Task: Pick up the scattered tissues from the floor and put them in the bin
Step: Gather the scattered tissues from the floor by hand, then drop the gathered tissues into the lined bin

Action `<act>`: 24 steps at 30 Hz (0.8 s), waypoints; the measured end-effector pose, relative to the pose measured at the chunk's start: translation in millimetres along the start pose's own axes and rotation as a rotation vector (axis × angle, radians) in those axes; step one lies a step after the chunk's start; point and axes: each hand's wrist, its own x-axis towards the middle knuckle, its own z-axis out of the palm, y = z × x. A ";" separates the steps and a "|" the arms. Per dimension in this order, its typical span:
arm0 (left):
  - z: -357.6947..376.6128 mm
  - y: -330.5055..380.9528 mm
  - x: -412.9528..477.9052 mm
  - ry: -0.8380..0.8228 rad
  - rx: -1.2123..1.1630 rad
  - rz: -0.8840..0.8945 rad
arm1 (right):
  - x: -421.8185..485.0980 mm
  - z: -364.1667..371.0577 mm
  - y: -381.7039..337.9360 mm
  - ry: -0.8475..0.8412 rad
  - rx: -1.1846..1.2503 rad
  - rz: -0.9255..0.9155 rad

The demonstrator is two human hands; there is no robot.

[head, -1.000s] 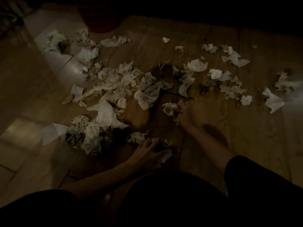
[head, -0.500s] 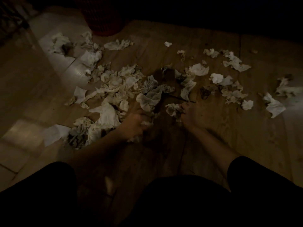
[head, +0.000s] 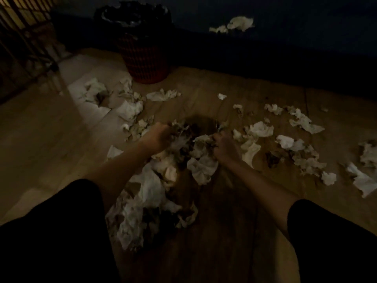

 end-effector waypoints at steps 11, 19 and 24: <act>-216.4 -81.6 44.9 0.133 0.124 0.015 | 148.0 -114.5 -183.0 -0.032 -0.004 -0.073; -282.7 -114.0 114.9 0.146 0.126 -0.061 | 238.3 -124.0 -236.6 -0.088 0.017 -0.065; -271.6 -170.6 180.5 0.217 0.170 -0.168 | 330.9 -82.7 -214.6 -0.121 0.057 -0.121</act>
